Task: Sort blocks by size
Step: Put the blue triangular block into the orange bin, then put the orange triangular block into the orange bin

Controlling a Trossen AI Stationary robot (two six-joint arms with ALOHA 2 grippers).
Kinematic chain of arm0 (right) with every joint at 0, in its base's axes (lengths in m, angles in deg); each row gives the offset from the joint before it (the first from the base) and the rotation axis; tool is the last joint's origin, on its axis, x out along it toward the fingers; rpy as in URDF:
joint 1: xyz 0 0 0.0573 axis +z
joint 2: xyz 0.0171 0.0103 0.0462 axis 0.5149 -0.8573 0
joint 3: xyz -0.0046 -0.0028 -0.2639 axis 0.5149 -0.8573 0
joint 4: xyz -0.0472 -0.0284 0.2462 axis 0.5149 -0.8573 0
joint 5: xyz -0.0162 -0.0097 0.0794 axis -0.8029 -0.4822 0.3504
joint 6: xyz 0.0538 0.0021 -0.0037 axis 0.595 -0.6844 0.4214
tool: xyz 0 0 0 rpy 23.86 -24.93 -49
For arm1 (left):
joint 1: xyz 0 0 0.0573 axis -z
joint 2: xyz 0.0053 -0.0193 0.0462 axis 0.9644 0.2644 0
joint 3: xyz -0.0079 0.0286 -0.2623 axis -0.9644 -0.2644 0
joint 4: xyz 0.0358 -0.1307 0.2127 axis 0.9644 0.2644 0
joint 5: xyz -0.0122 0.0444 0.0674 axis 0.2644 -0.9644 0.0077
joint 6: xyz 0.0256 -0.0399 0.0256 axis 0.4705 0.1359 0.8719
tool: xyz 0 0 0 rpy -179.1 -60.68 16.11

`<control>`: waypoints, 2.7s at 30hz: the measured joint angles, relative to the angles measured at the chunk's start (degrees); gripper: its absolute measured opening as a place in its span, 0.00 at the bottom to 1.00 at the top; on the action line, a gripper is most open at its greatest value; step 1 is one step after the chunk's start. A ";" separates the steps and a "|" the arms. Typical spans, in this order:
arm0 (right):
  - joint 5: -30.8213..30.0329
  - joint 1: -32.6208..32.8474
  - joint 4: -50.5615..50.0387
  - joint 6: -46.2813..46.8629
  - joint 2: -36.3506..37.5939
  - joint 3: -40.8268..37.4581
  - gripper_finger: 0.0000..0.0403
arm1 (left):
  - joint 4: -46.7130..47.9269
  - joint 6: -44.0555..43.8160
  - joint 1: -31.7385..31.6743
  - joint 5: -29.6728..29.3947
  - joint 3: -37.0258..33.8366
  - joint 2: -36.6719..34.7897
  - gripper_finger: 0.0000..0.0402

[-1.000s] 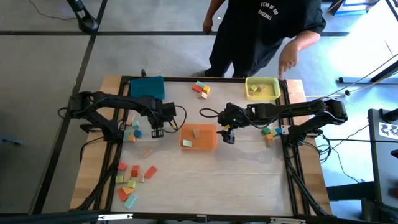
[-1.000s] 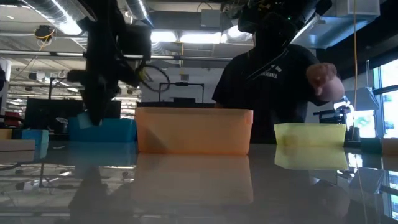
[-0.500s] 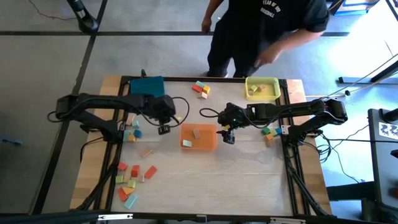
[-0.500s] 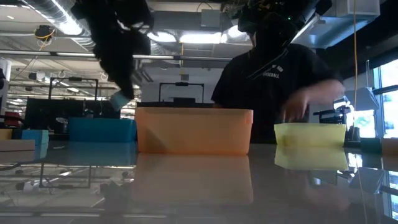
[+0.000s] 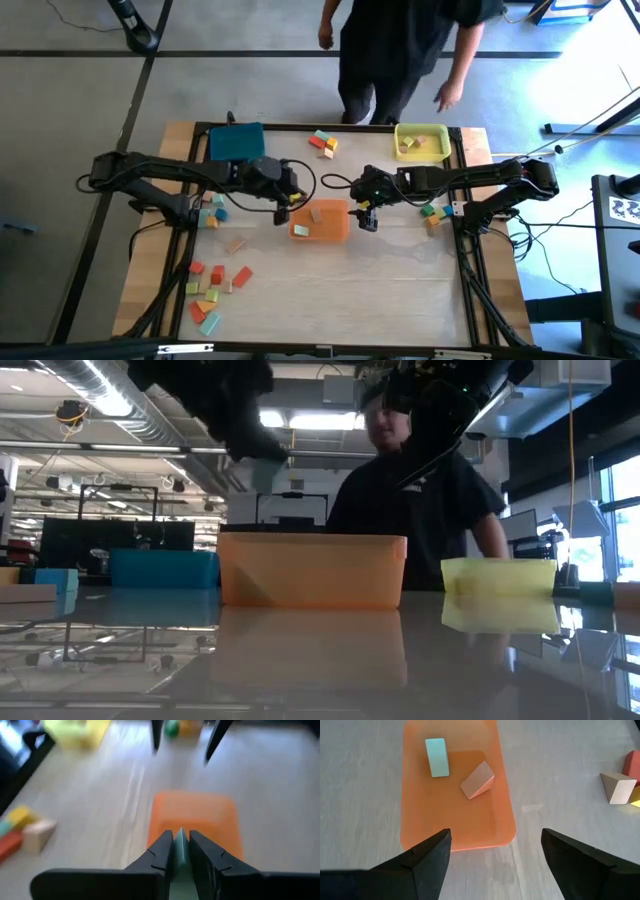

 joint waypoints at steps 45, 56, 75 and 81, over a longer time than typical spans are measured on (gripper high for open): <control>0.64 0.02 -0.21 0.03 0.00 0.02 0.76 | 46.42 -24.88 8.99 -0.09 8.52 -6.69 0.49; 0.64 0.02 -0.22 0.12 0.00 0.02 0.76 | 62.58 -59.47 19.86 1.19 8.44 -6.58 0.49; 0.64 0.02 -0.73 1.62 0.00 0.00 0.76 | 52.25 -101.28 41.03 1.46 -1.44 -6.21 0.49; 0.64 0.02 -0.67 1.62 0.00 0.00 0.76 | 48.35 -108.72 44.29 3.20 -4.36 -6.01 0.49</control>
